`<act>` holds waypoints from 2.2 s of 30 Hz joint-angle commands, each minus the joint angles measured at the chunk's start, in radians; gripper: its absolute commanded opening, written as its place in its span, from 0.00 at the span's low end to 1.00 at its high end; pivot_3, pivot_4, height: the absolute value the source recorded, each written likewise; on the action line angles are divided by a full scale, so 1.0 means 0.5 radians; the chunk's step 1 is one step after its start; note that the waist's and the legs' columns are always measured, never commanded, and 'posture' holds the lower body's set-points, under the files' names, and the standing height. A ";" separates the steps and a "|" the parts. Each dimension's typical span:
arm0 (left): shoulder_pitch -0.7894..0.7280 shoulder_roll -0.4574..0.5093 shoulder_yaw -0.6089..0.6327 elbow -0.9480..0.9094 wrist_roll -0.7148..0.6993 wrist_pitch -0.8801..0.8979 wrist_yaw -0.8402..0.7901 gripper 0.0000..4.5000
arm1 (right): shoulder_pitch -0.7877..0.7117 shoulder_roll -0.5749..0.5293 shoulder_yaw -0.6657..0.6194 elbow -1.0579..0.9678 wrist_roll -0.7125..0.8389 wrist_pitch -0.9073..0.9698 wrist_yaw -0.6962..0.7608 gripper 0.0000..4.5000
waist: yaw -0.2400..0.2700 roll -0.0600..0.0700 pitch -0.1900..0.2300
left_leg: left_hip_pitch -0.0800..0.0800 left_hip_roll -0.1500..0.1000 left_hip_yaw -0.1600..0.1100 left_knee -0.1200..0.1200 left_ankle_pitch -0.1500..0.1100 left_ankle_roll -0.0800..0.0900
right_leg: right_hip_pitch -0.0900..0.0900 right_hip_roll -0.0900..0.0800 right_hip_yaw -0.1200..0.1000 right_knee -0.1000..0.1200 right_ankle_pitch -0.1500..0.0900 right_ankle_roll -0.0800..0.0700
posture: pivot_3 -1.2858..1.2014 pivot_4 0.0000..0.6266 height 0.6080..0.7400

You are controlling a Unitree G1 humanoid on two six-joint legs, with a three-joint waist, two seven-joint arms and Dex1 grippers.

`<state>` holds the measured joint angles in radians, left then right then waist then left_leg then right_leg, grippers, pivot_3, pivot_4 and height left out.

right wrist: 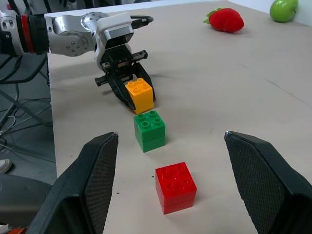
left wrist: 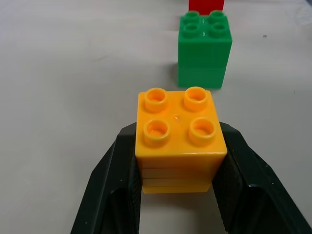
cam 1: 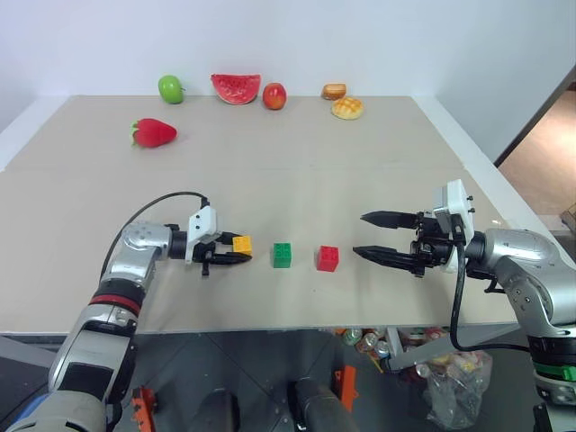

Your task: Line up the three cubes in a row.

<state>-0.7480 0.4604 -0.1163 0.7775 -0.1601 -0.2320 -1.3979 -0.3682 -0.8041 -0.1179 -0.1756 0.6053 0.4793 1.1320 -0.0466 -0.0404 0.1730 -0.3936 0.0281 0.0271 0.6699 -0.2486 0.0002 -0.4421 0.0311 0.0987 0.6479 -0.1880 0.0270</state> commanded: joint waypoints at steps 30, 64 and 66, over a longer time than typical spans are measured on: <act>0.020 0.026 0.084 0.085 -0.055 -0.071 -0.158 0.68 | -0.041 -0.027 -0.038 -0.002 -0.036 -0.029 0.021 0.80 | 0.001 0.000 0.000 | 0.000 0.001 0.000 0.000 0.000 0.000 | 0.000 0.001 0.000 0.000 0.000 0.000 | 0.52 0.24 1.00; 1.172 0.289 1.129 -1.728 -0.892 1.619 1.295 0.81 | -0.296 0.373 -0.040 0.493 -0.368 -0.309 -0.564 0.80 | -0.004 0.003 0.002 | 0.002 0.013 0.007 0.001 -0.001 0.007 | 0.002 -0.016 -0.019 0.002 -0.004 -0.005 | 0.52 0.24 1.00; 1.244 0.225 1.097 -1.838 -0.894 1.611 1.354 0.81 | -0.294 0.431 -0.046 0.504 -0.385 -0.314 -0.645 0.80 | -0.005 0.003 0.002 | 0.002 0.010 0.007 -0.001 -0.003 0.004 | 0.000 -0.015 -0.018 0.002 -0.005 -0.005 | 0.52 0.24 1.00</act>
<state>-0.1348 0.5751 0.4217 -0.0747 -0.5922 0.5765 -0.7501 -0.4882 -0.5930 -0.1080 0.0931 0.4179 0.3456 0.8462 -0.0491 -0.0389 0.1740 -0.3933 0.0331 0.0305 0.6691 -0.2503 0.0020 -0.4424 0.0235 0.0898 0.6490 -0.1910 0.0247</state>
